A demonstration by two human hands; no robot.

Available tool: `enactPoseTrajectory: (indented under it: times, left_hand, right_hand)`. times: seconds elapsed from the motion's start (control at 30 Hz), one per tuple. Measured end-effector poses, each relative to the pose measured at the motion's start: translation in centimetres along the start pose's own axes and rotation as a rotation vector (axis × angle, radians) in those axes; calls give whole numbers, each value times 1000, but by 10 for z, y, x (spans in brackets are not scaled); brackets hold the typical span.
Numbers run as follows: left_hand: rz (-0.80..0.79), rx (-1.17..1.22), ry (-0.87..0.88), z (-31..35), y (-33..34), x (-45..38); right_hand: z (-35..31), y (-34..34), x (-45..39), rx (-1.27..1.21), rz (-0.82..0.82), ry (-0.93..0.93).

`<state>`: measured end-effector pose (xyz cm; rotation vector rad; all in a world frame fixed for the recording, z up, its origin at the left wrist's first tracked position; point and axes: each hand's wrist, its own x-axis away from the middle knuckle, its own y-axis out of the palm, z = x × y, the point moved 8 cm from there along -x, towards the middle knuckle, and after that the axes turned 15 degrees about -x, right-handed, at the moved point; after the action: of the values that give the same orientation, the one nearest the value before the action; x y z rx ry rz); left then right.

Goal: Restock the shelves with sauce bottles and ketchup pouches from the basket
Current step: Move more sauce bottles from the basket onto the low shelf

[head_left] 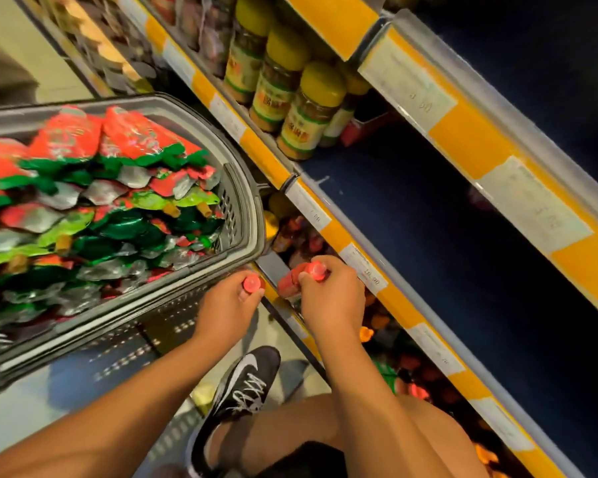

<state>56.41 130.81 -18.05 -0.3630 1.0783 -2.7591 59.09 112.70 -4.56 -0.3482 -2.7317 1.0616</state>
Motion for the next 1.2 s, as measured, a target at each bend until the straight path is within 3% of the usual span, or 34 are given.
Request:
enactPoseTrajectory:
  times: [0.37, 0.6, 0.8, 0.9, 1.0, 1.2]
  left_hand:
    - [-187, -150, -107, 9, 60, -45]
    - [-279, -56, -131, 13, 90, -69]
    - [-110, 318, 35, 29, 95, -93]
    - [5, 295, 49, 29, 96, -109]
    - [80, 152, 183, 35, 91, -121]
    - [111, 85, 199, 26, 102, -144]
  right_hand:
    - [44, 36, -29, -58, -72, -41]
    - [55, 61, -50, 13, -106, -40]
    - [62, 74, -59, 22, -113, -68]
    - [65, 78, -64, 32, -114, -76]
    - [71, 86, -70, 6, -134, -45]
    - [81, 94, -76, -9, -141, -4]
